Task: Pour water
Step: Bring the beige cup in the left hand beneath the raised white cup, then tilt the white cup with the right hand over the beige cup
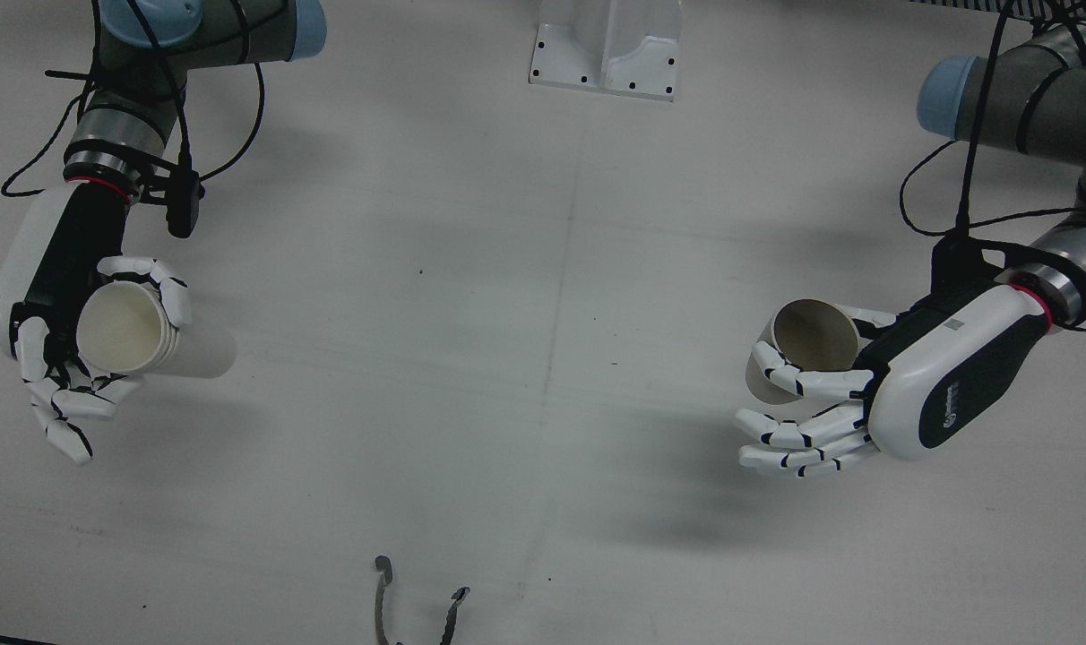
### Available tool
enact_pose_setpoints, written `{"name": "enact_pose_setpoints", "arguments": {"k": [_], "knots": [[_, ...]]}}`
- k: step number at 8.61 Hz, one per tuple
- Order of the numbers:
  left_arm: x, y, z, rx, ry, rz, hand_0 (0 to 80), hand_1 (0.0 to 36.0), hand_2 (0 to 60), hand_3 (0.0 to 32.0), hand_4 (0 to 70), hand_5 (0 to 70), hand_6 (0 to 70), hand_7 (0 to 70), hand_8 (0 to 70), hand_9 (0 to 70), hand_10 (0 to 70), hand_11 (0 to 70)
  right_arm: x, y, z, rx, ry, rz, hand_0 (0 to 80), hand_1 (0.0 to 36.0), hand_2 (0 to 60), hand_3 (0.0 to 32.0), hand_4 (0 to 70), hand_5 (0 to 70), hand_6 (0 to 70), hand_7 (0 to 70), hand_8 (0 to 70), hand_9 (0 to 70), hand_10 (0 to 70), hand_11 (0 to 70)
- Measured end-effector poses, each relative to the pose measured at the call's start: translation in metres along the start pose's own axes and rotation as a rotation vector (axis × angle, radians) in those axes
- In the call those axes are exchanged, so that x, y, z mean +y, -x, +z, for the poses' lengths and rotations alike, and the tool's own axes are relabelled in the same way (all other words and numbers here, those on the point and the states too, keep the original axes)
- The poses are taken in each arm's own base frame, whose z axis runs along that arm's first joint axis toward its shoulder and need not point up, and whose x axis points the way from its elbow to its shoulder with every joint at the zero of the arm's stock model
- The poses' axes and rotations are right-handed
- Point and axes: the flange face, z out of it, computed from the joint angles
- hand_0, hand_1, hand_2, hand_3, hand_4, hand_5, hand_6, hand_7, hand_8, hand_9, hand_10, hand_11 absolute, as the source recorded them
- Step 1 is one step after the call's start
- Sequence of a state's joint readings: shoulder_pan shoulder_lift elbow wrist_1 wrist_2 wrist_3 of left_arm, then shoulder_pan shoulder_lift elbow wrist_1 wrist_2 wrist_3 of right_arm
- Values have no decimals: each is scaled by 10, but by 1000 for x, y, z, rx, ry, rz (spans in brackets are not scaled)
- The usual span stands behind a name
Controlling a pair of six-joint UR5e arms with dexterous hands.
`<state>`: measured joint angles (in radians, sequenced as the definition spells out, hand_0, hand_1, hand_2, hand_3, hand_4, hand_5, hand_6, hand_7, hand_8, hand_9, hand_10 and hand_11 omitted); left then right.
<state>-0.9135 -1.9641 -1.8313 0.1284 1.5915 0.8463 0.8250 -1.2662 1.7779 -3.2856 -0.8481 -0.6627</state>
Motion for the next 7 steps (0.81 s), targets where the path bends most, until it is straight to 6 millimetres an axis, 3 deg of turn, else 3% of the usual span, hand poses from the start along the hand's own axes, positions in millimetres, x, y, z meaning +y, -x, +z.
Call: {"name": "enact_pose_setpoints", "arguments": {"k": [1, 3, 4, 6, 7], "knots": [[32, 3, 29, -15, 33, -7, 800, 214, 0, 0, 561, 370, 174, 343, 151, 194, 130, 207, 16, 10, 1, -6, 33, -26, 510, 360, 600, 0, 11, 393, 433, 581, 183, 187, 473, 698], [90, 17, 67, -44, 101, -15, 800, 214, 0, 0, 555, 367, 175, 341, 153, 197, 132, 211, 49, 31, 2, -27, 98, -88, 514, 360, 600, 0, 28, 395, 433, 573, 169, 169, 482, 700], [105, 24, 76, -55, 119, -17, 800, 214, 0, 0, 555, 365, 174, 339, 153, 196, 133, 212, 77, 50, 0, -48, 140, -151, 522, 360, 600, 0, 30, 402, 428, 568, 160, 154, 476, 700], [118, 30, 89, -60, 133, -19, 800, 215, 0, 0, 557, 366, 173, 336, 152, 194, 131, 209, 130, 83, -10, -95, 210, -286, 572, 360, 600, 0, 55, 433, 428, 550, 148, 134, 471, 700], [120, 30, 92, -59, 136, -20, 800, 215, 0, 0, 554, 364, 172, 334, 150, 192, 130, 208, 153, 91, -17, -115, 239, -340, 712, 360, 600, 0, 111, 495, 466, 584, 163, 148, 489, 700]]}}
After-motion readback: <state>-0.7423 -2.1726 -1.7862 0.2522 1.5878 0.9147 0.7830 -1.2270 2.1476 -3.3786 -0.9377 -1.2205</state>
